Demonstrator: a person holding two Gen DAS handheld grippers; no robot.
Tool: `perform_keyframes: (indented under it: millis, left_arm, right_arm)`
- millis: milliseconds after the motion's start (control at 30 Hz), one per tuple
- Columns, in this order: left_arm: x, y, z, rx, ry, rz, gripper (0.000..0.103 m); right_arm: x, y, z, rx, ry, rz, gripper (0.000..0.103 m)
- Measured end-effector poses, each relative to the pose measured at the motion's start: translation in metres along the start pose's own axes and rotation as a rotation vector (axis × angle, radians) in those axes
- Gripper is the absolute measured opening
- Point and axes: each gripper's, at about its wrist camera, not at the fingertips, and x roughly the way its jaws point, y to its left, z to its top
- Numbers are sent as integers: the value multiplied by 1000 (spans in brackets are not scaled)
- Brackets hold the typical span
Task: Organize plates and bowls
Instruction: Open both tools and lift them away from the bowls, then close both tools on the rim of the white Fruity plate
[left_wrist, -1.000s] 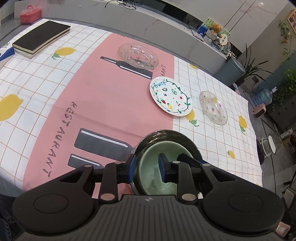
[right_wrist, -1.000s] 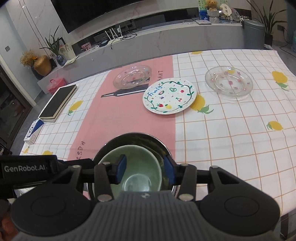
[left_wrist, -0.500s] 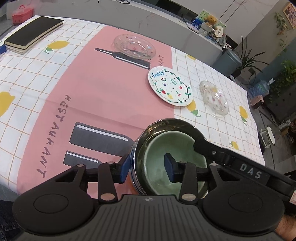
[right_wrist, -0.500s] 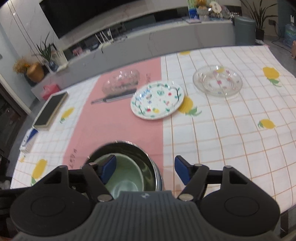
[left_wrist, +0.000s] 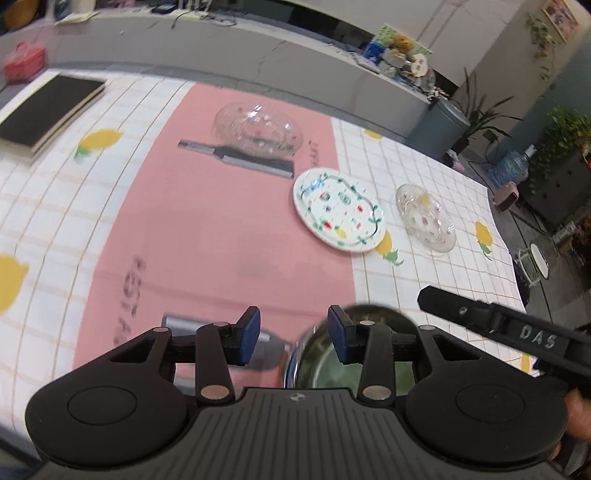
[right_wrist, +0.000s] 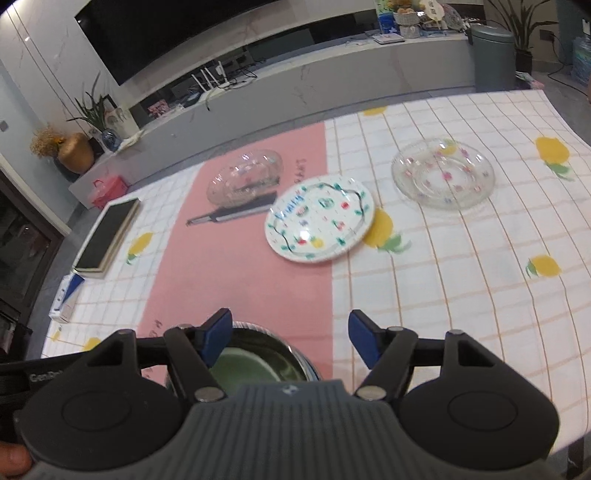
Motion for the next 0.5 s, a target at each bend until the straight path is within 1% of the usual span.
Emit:
perform_keyframes:
  millis: [200,300,500]
  left_arm:
    - [11,-4,33,69,-22,-32,48]
    - [23,-6,50,97,-33,-32,48]
    - [64,0,78,87,-6,-60,48]
  right_arm:
    - [7,-13,40,56,-4,29,69]
    - [19,-19,59,67,-3,22,69]
    - [59,-39,87,109,28,6,69]
